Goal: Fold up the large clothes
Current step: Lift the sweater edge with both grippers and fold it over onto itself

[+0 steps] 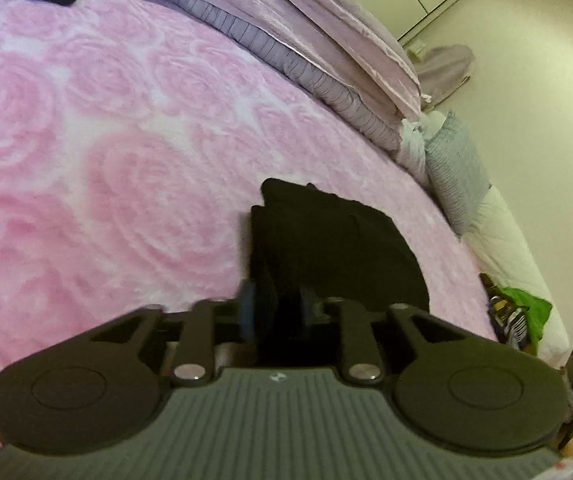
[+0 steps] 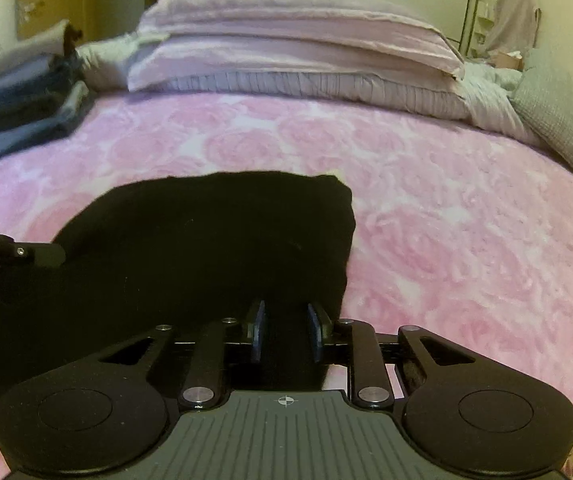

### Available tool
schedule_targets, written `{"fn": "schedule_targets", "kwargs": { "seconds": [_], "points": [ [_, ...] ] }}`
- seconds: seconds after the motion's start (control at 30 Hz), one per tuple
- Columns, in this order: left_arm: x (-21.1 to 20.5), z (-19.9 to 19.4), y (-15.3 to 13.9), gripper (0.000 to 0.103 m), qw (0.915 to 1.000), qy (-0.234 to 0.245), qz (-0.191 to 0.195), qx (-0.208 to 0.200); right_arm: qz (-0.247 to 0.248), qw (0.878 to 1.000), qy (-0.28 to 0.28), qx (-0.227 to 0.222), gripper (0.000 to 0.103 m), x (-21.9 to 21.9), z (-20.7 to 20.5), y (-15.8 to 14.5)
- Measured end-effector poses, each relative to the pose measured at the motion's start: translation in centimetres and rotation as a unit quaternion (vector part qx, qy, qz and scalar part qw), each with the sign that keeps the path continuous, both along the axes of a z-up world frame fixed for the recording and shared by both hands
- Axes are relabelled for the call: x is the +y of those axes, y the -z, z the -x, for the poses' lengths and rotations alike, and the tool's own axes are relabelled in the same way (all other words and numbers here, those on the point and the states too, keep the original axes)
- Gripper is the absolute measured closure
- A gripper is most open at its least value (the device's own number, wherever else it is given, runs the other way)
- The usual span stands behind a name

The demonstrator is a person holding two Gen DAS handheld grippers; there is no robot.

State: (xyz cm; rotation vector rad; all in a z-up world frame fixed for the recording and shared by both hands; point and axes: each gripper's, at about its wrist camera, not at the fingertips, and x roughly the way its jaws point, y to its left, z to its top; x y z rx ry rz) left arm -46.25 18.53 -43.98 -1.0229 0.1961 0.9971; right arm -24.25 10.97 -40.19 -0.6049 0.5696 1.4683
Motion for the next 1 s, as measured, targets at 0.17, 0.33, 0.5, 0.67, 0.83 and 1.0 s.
{"fn": "schedule_targets", "kwargs": {
  "seconds": [0.17, 0.33, 0.5, 0.67, 0.83, 1.0],
  "points": [
    [-5.2, 3.0, -1.9, 0.076, 0.9991, -0.040, 0.000, -0.016, -0.042, 0.996, -0.015, 0.077, 0.067, -6.0, -2.1, -2.6],
    [-11.0, 5.0, -3.0, 0.058, 0.9973, -0.053, 0.007, -0.050, -0.066, 0.989, -0.125, 0.042, 0.060, -12.5, 0.7, -3.8],
    [-10.8, 3.8, -2.1, 0.052, 0.9937, -0.062, 0.038, -0.084, -0.059, 0.978, -0.189, -0.063, 0.057, -13.7, 4.9, -1.4],
    [-9.5, 2.4, -1.2, 0.093, 0.9892, -0.083, 0.047, -0.111, -0.072, 0.961, -0.219, -0.153, 0.067, -12.7, 6.6, 1.2],
    [-11.3, 1.8, -1.3, 0.096, 0.9899, -0.083, 0.015, -0.114, -0.100, 0.952, -0.220, -0.186, 0.099, -13.0, 6.1, 0.9],
    [-12.7, -1.0, 1.2, 0.094, 0.9972, -0.075, 0.008, -0.004, -0.052, 0.944, -0.235, -0.225, 0.098, -12.3, 6.1, 3.6]
  ]
}}
